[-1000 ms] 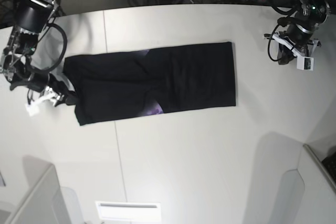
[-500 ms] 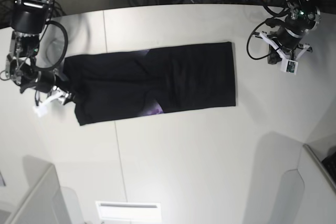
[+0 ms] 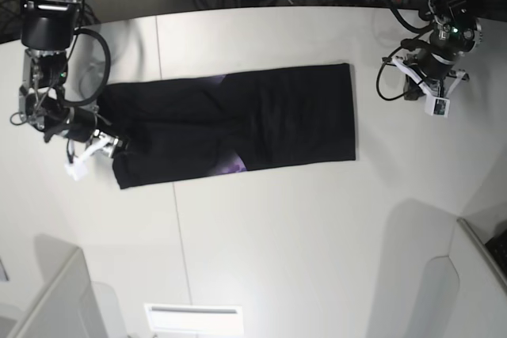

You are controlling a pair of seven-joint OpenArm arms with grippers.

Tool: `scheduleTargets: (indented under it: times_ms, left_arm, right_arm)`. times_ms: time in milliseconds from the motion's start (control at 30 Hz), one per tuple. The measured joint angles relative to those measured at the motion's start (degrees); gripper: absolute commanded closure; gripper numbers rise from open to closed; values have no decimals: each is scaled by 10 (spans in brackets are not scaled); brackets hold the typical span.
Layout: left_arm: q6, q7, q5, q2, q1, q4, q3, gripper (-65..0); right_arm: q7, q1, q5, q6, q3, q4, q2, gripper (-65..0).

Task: Fold the T-shirt properly
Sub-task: 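Lower the left gripper onto the folded end and grasp it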

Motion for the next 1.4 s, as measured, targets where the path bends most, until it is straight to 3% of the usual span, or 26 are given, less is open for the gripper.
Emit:
scheduleTargets:
  times_ms: [200,400,767,1000,1133,1400]
  left_arm:
    - [0,-1,1,4,-19,-9,45,0]
    - [1,1,4,20,-36,-11,45,0]
    - [1,-4,4,17,-47,-77,46,0]
    - [30,-13,-1,15,-68,-101,46,0]
    - [33,-14,2,11,-83,-107,100,0]
    - [32,-14,-6,17,-100,-117,141,0]
  right_arm:
    - [8,4,9,4,-43,1,4,-431]
    - [11,4,13,4,-46,0,3,-419]
    - [51,-2,6,4,-51,-26,3,-6]
    - [58,-1,6,4,-52,-29,1,0]
    - [61,-1,-1,4,-53,-20,1,0]
    - [49,-4,-95,-1,-53,37,-9,0]
